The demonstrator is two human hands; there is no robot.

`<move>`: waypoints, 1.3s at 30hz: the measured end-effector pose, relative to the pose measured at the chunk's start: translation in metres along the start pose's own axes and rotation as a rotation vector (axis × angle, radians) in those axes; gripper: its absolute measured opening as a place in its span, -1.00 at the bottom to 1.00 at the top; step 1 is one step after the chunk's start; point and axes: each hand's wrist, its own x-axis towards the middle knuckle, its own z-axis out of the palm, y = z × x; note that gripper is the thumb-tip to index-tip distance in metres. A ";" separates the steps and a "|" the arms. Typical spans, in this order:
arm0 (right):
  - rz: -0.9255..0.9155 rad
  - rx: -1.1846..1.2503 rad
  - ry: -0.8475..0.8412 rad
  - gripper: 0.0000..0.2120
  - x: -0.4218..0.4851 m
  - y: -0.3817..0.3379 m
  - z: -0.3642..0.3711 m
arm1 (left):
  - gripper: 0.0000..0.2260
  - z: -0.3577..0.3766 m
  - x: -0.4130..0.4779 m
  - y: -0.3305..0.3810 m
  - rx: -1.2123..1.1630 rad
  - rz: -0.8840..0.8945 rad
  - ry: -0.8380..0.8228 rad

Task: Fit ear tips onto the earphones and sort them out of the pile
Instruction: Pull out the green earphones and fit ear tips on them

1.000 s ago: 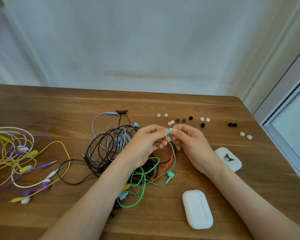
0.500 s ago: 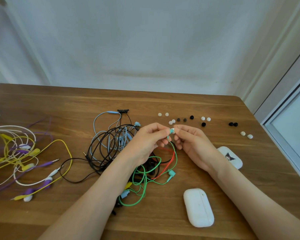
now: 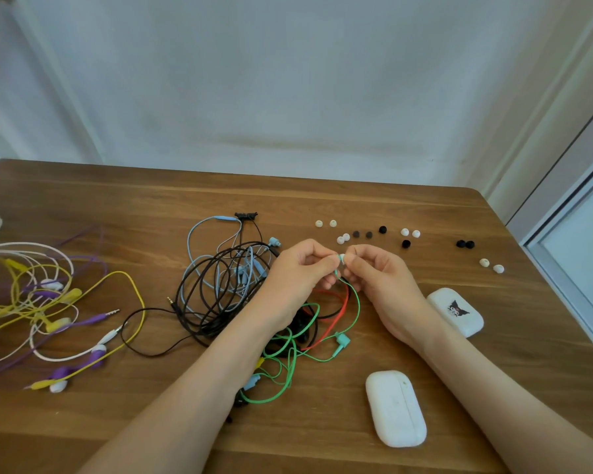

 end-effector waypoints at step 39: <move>-0.111 0.153 -0.127 -0.89 -0.004 -0.007 0.001 | -0.87 -0.001 -0.004 0.003 -0.144 0.018 -0.174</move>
